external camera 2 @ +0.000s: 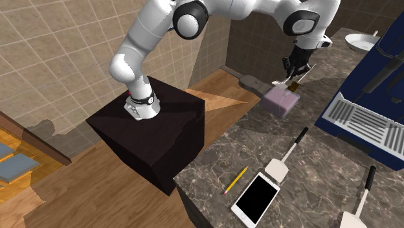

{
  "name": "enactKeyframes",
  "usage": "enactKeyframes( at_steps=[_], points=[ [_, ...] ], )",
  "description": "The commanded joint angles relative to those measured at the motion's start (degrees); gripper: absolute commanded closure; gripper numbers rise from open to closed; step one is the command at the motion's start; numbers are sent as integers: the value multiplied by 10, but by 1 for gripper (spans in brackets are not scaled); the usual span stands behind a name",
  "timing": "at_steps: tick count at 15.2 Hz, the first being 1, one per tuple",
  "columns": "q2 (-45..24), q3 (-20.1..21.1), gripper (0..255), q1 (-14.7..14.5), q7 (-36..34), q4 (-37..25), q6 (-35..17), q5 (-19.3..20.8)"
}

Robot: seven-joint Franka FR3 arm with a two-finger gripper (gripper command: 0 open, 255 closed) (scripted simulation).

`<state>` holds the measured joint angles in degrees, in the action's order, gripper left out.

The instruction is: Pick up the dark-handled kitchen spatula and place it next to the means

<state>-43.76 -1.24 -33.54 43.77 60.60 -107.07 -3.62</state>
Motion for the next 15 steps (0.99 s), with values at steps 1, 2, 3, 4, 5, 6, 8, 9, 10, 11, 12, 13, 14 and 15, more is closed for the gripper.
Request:
enactKeyframes(
  at_steps=[1, 2, 3, 4, 5, 6, 8, 9, 10, 11, 12, 13, 14, 15],
  points=[
    [-3, 0, 255, 0, 1, 9, -12, 0],
    [-5, 0, 255, 0, 1, 14, -19, 0],
    [-6, 0, 255, 0, 2, 20, -26, -1],
    [-7, 0, 255, 0, 2, 25, -33, -1],
    [-9, 0, 255, 0, 2, 30, -39, -1],
    [-11, 0, 255, 0, 3, 34, -45, -1],
    [-10, 0, 255, 0, 3, 35, -45, -1],
    [-10, 0, 255, 0, 3, 35, -45, -1],
    [-10, 0, 255, 0, 3, 34, -45, -1],
    [-10, 0, 255, 0, 3, 34, -45, -1],
    [-11, 0, 255, 0, 3, 34, -45, -1],
    [-11, 0, 255, 0, 3, 34, -45, -1],
    [-11, 0, 255, 0, 3, 34, -45, -1],
    [-11, 0, 0, 0, 2, 32, -43, -1]
  ],
)
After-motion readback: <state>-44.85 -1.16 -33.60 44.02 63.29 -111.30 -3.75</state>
